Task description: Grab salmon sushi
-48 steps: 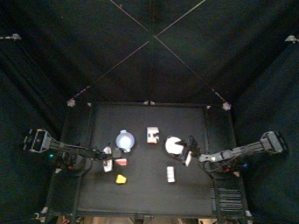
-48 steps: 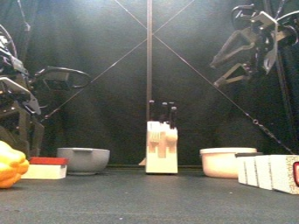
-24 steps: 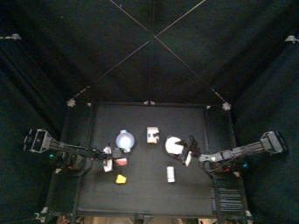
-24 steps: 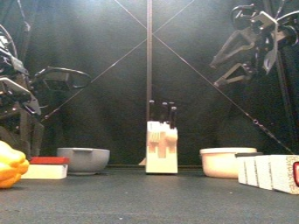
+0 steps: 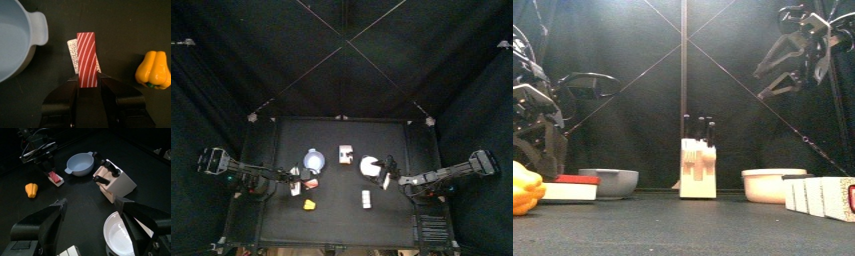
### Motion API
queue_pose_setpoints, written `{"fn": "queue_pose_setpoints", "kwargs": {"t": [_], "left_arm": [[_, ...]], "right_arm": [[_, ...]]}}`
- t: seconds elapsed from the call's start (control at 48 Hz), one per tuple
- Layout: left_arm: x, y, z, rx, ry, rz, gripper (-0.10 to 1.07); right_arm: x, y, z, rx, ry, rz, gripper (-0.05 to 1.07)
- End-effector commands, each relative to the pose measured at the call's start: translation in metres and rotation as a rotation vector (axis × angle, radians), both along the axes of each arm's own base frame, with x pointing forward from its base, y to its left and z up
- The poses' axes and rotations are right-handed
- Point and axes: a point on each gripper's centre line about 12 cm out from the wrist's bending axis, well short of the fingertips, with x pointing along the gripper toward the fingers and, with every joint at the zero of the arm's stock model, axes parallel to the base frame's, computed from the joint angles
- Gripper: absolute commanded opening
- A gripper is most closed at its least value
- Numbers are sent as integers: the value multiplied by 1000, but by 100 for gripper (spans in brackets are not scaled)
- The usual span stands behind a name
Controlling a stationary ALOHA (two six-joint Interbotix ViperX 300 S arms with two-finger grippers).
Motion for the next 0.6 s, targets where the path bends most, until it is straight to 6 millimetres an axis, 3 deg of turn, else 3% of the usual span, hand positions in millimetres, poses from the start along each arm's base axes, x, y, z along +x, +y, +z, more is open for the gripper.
{"fn": "queue_pose_setpoints", "kwargs": {"t": [0.0, 0.583], "left_arm": [[11, -3, 14, -6, -55, -6, 59], [27, -13, 32, -21, -158, -42, 59]], "right_arm": [[1, 0, 5, -1, -14, -2, 104], [5, 3, 0, -8, 12, 10, 104]]}}
